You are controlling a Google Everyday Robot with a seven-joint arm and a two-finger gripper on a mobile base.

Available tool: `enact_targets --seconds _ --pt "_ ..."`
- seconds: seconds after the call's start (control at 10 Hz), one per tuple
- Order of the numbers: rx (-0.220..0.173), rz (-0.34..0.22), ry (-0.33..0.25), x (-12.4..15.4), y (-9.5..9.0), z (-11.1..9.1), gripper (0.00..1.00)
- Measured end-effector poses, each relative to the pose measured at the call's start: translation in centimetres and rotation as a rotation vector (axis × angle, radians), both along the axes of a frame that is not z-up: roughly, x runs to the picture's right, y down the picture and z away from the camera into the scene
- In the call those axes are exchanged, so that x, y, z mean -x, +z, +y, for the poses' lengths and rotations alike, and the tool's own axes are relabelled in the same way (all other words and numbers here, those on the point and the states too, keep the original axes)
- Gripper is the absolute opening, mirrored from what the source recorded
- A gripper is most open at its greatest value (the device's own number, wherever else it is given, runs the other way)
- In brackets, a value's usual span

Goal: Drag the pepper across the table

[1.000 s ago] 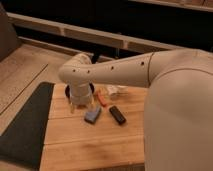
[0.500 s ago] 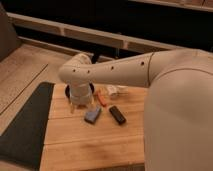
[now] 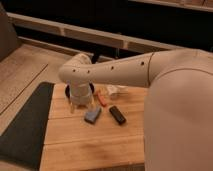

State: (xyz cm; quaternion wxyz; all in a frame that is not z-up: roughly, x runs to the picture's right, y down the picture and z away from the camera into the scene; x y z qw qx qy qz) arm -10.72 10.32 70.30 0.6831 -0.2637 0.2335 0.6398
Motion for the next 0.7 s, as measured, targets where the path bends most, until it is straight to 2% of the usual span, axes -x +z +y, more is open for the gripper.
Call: enact_targets --seconds 0.5,0.7 --pt "0.0 0.0 0.0 0.0 -0.01 -0.02 0.65" --pt "-0.014 -0.004 -0.013 0.14 -0.05 -0.29 0.65"
